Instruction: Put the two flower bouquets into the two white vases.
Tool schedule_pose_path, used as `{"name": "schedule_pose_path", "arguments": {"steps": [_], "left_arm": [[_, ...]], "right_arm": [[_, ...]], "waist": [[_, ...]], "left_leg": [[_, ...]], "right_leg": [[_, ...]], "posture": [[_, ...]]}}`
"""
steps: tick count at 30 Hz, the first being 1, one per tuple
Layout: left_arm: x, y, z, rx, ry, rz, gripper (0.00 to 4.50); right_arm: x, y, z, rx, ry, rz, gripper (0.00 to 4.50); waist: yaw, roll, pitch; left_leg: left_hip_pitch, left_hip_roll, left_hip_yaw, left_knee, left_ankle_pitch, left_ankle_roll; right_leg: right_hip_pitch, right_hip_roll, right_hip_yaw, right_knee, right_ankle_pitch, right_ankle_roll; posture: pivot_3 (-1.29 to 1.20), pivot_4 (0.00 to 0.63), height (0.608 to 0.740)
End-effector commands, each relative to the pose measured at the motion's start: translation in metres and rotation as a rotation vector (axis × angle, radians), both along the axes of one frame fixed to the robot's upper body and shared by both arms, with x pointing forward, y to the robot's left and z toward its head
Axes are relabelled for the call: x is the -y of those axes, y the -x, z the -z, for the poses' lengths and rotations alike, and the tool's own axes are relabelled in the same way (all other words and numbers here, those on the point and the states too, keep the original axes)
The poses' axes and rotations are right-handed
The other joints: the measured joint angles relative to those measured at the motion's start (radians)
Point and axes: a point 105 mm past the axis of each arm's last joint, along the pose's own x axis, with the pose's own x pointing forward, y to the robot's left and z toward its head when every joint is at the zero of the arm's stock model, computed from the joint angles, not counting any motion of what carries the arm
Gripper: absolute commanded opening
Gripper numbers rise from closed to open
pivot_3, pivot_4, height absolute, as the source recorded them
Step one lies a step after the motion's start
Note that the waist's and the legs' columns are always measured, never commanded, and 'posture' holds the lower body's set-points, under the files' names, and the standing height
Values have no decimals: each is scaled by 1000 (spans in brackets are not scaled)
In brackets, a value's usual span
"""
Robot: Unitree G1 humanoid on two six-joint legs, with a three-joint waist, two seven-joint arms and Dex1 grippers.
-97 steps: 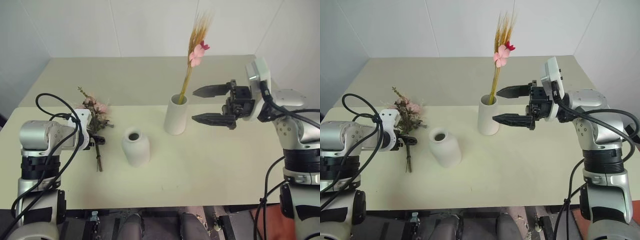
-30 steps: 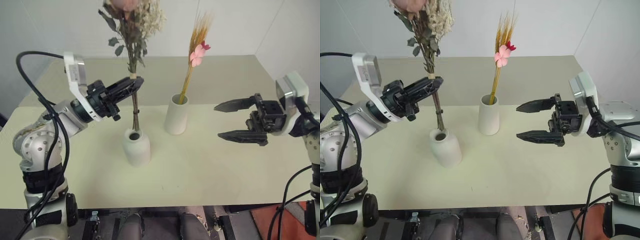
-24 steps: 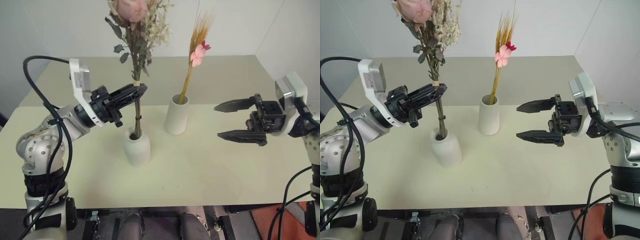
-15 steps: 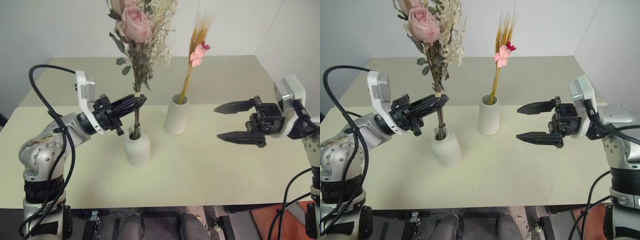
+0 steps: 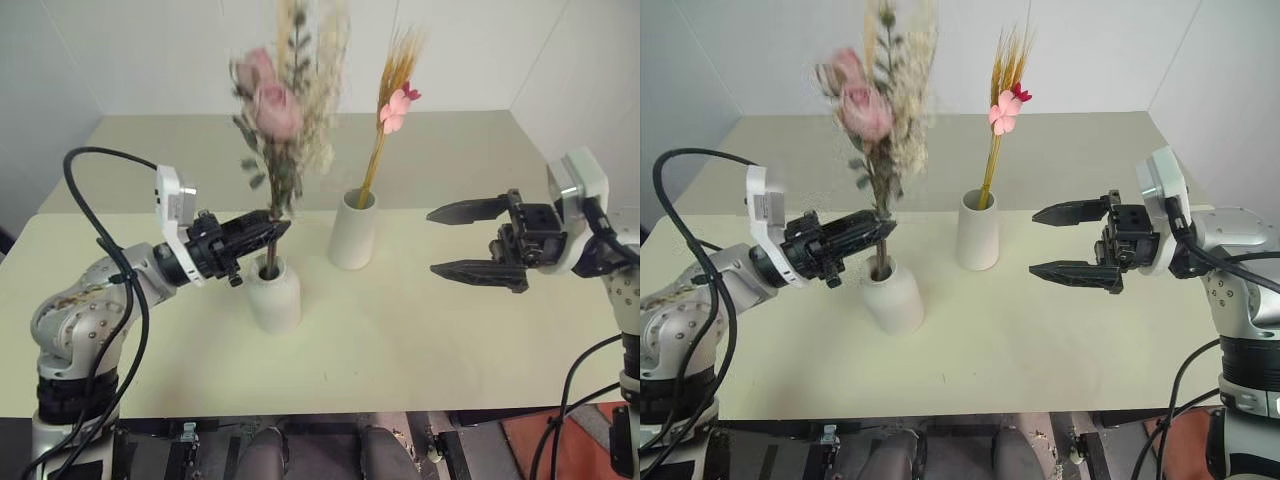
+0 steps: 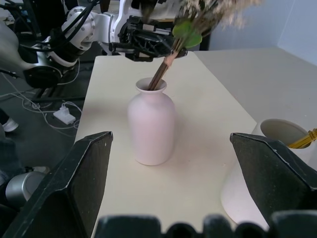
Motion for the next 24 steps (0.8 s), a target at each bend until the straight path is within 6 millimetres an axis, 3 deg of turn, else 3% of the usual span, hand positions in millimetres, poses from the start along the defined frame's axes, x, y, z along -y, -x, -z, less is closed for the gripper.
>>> {"name": "schedule_pose_path", "arguments": {"steps": [1,7,12,24], "left_arm": [[-13,19,-5,16,-17,-14,2593],[-41,39,4,-31,-86,-77,4481],[-59,43,3,-1,-183,-130,4481],[-98,52,-9,70,-380,-112,4481]], "right_arm": [[3,7,-8,41,-7,1,4500],[3,4,-6,32,-9,8,4500],[2,1,-4,16,-10,11,4500],[13,-2,0,-8,10,77,4500]], "waist": [[0,0,0],[3,0,0],[7,1,0],[4,1,1]], "left_leg": [[0,0,0,0,0,0],[4,0,0,0,0,0],[10,0,0,-1,-1,1],[9,1,0,-3,-1,1]], "right_leg": [[0,0,0,0,0,0],[4,0,0,-1,0,0],[12,0,-1,-5,0,0],[11,0,-1,-7,0,0]], "posture": [[0,150,740],[0,150,740],[0,150,740],[0,150,740]]}}
